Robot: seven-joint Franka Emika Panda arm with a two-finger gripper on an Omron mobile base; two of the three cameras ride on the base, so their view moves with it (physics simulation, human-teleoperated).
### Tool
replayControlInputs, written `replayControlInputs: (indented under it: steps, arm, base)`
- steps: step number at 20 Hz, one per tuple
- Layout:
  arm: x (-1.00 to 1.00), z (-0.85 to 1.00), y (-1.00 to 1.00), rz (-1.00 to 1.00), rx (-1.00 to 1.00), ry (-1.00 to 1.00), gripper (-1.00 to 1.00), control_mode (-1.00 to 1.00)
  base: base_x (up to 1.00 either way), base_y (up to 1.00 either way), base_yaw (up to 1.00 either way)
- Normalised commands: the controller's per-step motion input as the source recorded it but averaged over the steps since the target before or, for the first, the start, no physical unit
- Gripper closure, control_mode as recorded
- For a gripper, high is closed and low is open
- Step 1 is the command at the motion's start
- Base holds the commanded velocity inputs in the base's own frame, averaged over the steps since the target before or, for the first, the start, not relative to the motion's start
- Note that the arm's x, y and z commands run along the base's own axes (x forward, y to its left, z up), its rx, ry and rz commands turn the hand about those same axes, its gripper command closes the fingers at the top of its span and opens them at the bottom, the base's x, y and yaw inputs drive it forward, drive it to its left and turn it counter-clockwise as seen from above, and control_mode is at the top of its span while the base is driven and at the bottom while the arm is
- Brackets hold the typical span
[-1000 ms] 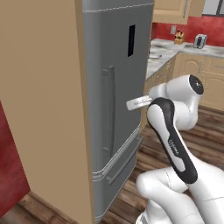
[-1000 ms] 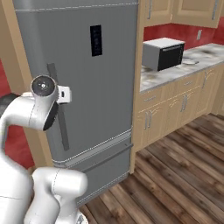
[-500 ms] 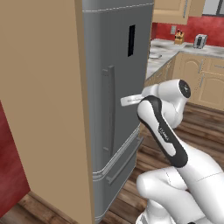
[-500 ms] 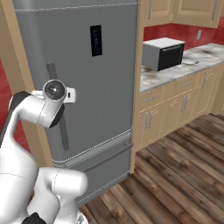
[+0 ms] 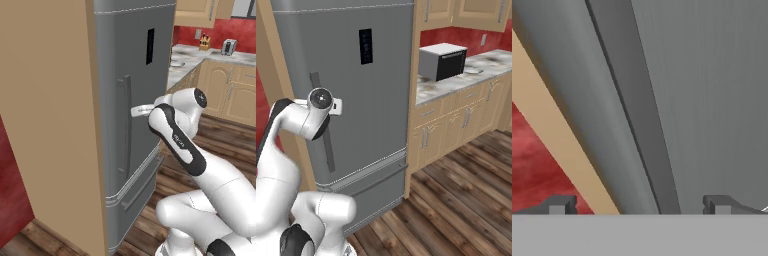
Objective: Move the hot dog bun to the plate on the dining table and place the condiment next to that plate. Then navigate to the fridge and take the sausage and place it on the plate as well.
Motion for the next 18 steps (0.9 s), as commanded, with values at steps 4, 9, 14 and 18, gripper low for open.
replayControlInputs:
  steps: [4, 9, 14, 18]
  arm:
    - [0.38, -0.01, 0.09, 0.0, 0.03, 0.05, -1.0, -1.0]
    - [0.31, -0.11, 0.1, 0.0, 0.03, 0.01, -1.0, -1.0]
    - [0.28, -0.14, 0.13, 0.01, 0.05, 0.04, -1.0, -1.0]
    - [0.3, -0.16, 0.19, 0.02, 0.05, 0.04, -1.0, -1.0]
  base:
    - [0.0, 0.0, 0.0]
    - [0.0, 0.0, 0.0]
    - [0.0, 0.0, 0.0]
    - [0.0, 0.0, 0.0]
